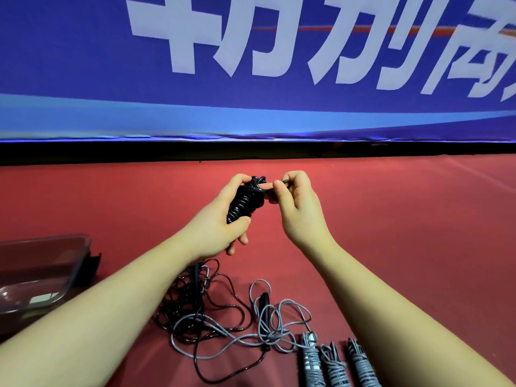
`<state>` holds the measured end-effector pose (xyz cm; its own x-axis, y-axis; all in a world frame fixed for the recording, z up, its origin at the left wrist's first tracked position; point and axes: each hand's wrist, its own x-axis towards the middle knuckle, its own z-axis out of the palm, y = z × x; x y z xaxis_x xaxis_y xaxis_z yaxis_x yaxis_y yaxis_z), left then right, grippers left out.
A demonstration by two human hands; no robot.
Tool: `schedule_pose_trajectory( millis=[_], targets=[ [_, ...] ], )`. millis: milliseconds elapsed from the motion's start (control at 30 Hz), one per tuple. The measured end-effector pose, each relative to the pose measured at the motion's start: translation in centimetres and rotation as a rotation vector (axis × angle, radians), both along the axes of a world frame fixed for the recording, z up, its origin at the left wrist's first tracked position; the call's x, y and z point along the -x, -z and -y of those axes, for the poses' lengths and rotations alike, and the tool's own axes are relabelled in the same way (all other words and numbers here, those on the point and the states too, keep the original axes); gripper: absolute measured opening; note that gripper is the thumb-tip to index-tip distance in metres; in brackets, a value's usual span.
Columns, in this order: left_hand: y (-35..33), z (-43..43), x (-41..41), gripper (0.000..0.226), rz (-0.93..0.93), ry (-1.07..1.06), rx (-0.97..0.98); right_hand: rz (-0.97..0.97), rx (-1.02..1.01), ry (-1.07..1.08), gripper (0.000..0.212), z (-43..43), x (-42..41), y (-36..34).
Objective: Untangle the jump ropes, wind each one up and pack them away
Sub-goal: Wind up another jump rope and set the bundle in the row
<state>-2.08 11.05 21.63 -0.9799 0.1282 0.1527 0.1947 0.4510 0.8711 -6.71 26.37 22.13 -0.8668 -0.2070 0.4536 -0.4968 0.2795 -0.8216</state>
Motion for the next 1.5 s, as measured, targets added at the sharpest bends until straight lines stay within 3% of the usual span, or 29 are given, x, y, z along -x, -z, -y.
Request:
schedule_pose_trajectory(
  millis=[133, 267, 400, 467, 567, 700, 767, 900, 1067, 1167, 1300, 1433, 1500],
  targets=[
    [-0.2, -0.1, 0.0, 0.067, 0.016, 0.033, -0.063, 0.017, 0.060, -0.005, 0.019, 0.4, 0.0, 0.2],
    [-0.6, 0.2, -0.6, 0.088, 0.081, 0.047, -0.049, 0.042, 0.062, -0.081, 0.019, 0.2, -0.3, 0.5],
    [-1.2, -0.3, -0.8, 0.075, 0.131, 0.023, -0.047, 0.086, 0.084, -0.092, 0.019, 0.5, -0.2, 0.5],
    [-0.9, -0.8, -0.5, 0.069, 0.128, -0.011, -0.040, 0.183, 0.238, -0.035, 0.016, 1.4, 0.1, 0.6],
    [0.2, -1.4, 0.1, 0.065, 0.134, -0.108, 0.006, 0.490, 0.551, 0.061, 0.005, 3.2, 0.7, 0.9],
    [1.6, -1.3, 1.0, 0.065, 0.057, -0.224, 0.160, 0.855, 0.960, 0.143, 0.029, 4.0, 1.5, 0.8],
    [2.0, -1.2, 1.2, 0.067, 0.047, -0.283, 0.262, 0.971, 1.050, 0.142, 0.010, 4.1, 1.6, 0.6],
    [2.6, -1.6, 1.4, 0.069, 0.035, -0.298, 0.340, 1.046, 1.169, 0.100, 0.005, 4.3, 1.8, 0.7],
    [2.3, -2.0, 1.6, 0.069, -0.011, -0.317, 0.254, 0.854, 0.934, 0.057, 0.007, 3.6, 2.1, 0.7],
    [2.5, -2.3, 1.3, 0.067, -0.061, -0.368, 0.243, 0.700, 0.531, 0.125, 0.009, 2.6, 2.6, 0.7],
    [2.7, -2.8, 1.5, 0.067, -0.133, -0.432, 0.292, 0.667, 0.137, 0.113, 0.007, 2.1, 3.3, 0.3],
    [3.7, -2.6, 1.8, 0.067, -0.105, -0.355, 0.208, 0.306, -0.368, 0.165, 0.022, 2.2, 3.6, 0.6],
    [4.2, -2.4, 1.9, 0.067, -0.105, -0.320, 0.167, 0.165, -0.524, 0.188, 0.026, 2.2, 3.3, 1.1]
  ],
)
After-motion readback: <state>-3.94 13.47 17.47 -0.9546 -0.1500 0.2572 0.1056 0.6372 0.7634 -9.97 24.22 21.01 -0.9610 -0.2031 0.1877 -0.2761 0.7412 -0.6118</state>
